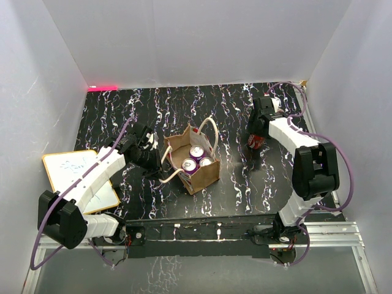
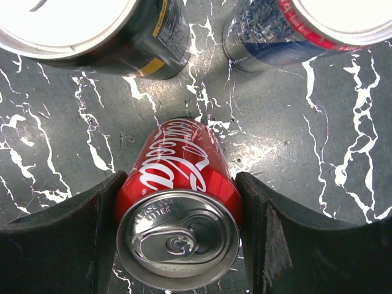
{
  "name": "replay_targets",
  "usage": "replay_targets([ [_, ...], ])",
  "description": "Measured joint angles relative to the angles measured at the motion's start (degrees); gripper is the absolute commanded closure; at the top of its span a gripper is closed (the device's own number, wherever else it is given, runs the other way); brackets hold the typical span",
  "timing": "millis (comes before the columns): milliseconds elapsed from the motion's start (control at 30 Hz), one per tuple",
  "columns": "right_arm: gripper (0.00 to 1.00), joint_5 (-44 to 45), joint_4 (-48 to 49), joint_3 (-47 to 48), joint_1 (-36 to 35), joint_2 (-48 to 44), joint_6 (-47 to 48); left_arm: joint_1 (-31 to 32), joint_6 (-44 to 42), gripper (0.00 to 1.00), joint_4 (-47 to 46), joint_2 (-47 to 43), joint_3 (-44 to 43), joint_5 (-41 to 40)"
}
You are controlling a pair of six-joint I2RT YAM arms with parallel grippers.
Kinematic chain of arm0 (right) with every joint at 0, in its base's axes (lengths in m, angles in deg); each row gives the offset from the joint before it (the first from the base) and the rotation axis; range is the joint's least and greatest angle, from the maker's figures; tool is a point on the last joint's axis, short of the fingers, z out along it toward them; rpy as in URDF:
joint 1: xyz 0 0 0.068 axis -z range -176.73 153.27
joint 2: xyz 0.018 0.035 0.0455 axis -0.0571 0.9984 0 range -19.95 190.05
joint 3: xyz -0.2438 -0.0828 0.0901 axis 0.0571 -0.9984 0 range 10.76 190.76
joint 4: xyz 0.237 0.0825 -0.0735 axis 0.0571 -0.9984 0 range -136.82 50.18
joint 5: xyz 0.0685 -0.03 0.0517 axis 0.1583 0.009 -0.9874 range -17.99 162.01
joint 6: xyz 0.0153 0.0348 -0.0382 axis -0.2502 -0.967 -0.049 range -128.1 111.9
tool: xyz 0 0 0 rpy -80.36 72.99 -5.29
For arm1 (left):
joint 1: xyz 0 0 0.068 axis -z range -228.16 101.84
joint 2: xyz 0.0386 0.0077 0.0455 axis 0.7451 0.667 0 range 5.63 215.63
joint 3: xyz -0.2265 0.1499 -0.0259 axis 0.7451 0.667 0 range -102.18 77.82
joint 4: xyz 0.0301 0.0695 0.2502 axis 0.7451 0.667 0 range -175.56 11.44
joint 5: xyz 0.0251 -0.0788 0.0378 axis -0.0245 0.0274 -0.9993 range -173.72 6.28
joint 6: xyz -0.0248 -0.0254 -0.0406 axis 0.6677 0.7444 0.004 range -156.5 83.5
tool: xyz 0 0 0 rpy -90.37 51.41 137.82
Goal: Take the beverage out of the canvas bag
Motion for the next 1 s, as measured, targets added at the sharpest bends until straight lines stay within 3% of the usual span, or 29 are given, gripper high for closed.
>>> replay_targets([
  [100,0.78,0.39,1.11,-0.46,0.00,0.33,0.26,0.00,0.04,1.00,0.02,0.00,0.00,-0.09],
  [233,0.36,0.26,2.03,-0.55,0.00,0.72,1.09,0.00,0.52,1.00,0.00,-0.22,0.00,-0.11],
  [300,0.20,-0.04,2.05,-0.55,0.00,0.74,1.40,0.00,0.98,1.00,-0.11,-0.48,0.00,-0.09],
  [433,0.02,-0.87,1.97,-0.52,0.00,0.63,1.92,0.00,2.05,1.00,-0.68,-1.29,0.02,0.09],
  [600,0.01,-2.05,-1.05,-0.57,0.00,-2.78,3.56,0.00,2.93,1.00,-1.11,-2.73,0.24,0.09],
  [733,0.01,-3.89,-2.34,-3.08,0.00,-12.66,4.52,0.00,3.06,1.00,-1.95,-3.98,1.25,0.09],
  [1000,0.01,-18.80,-5.66,-22.47,-0.07,-36.44,2.86,0.00,4.24,1.00,-3.23,-5.29,3.50,0.33],
])
